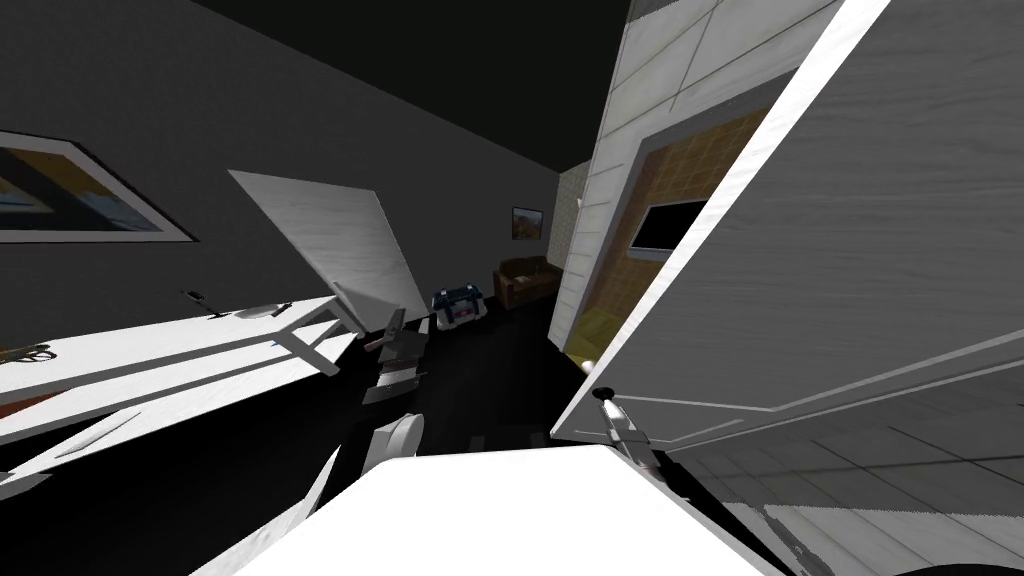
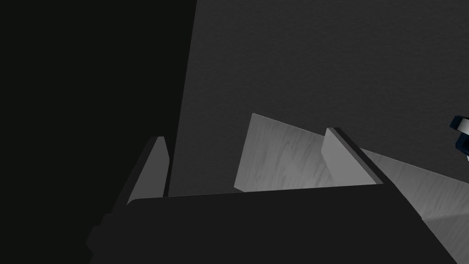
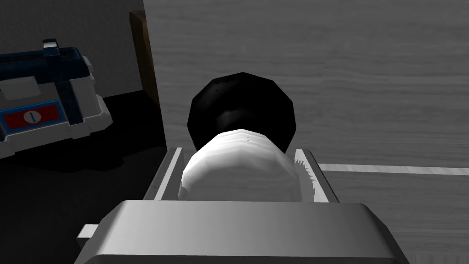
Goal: Pull the door open
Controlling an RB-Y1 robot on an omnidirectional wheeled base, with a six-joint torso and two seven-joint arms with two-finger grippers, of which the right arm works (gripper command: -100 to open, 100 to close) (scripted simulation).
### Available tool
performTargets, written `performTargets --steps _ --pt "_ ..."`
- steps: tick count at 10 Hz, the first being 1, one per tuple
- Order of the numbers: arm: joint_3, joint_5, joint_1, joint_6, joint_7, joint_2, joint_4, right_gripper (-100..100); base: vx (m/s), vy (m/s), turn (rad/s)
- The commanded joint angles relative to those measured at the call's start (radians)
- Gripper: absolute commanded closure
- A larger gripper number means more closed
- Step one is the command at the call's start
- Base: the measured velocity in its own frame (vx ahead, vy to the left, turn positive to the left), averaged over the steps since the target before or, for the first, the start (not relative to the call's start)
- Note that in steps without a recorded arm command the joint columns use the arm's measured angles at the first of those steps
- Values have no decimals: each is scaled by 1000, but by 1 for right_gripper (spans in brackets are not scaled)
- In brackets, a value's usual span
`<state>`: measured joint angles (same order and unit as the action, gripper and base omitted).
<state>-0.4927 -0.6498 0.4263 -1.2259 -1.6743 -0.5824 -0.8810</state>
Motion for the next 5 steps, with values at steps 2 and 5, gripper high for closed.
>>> performTargets --steps 2,5 --pt "-13 9 -6 -21 -18 -9 22 100 -208 -34 123" --pt "-27 20 -15 -42 -37 -18 45 100 -223 -37 121"
